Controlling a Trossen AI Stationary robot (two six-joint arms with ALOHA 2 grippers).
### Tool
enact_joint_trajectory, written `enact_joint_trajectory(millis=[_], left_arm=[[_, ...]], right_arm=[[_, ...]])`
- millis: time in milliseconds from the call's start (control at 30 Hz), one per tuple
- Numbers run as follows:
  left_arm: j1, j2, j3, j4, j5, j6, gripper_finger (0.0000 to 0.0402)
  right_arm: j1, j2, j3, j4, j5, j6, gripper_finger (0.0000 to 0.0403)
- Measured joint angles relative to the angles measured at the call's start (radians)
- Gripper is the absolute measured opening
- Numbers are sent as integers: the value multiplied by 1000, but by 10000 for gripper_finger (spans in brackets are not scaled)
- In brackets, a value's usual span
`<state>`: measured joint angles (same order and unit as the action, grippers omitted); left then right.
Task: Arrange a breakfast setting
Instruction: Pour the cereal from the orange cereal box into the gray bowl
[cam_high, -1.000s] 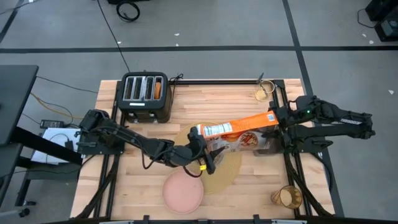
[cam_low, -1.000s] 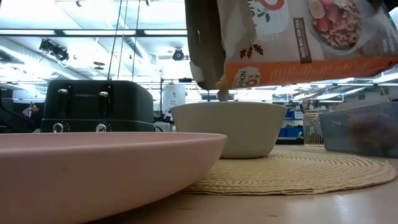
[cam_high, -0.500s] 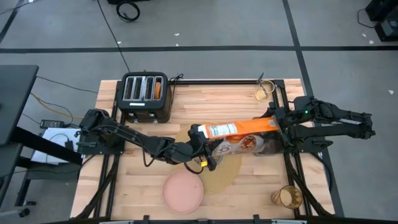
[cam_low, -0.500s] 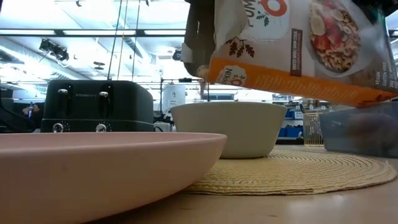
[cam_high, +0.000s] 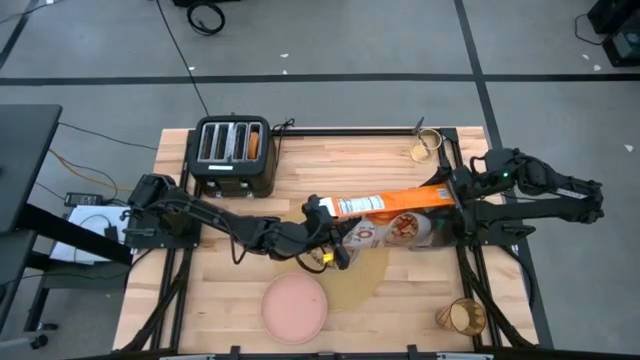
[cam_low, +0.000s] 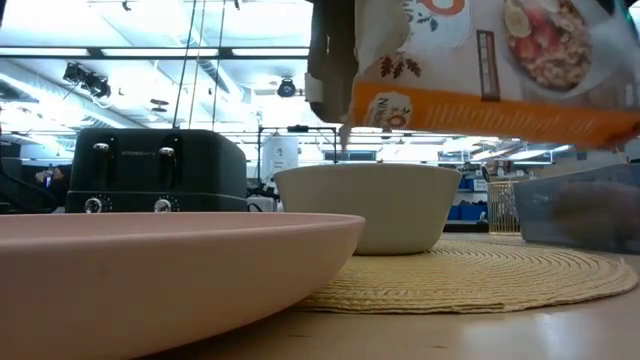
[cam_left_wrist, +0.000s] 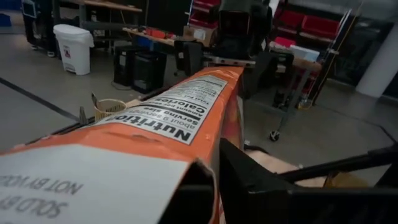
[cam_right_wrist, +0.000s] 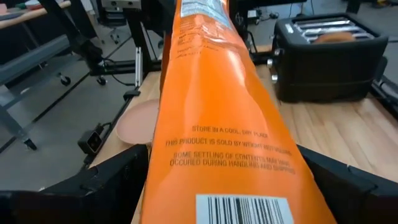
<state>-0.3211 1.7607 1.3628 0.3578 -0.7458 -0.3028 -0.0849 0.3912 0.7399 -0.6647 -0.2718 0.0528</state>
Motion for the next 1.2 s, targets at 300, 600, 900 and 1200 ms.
enact_joint_trajectory(millis=[300, 600, 900, 1200], left_arm=[[27, -1, 73, -67, 10, 36, 8], [100, -3, 291, -432, 106, 20, 7], [149, -3, 453, -708, 127, 0, 7], [218, -3, 612, -1012, 216, -48, 6]], right_arm=[[0, 0, 109, -45, 49, -6, 365], [0, 0, 178, -99, 74, -4, 365], [0, -1, 270, -158, 100, -27, 365], [0, -1, 309, -164, 123, 33, 364]])
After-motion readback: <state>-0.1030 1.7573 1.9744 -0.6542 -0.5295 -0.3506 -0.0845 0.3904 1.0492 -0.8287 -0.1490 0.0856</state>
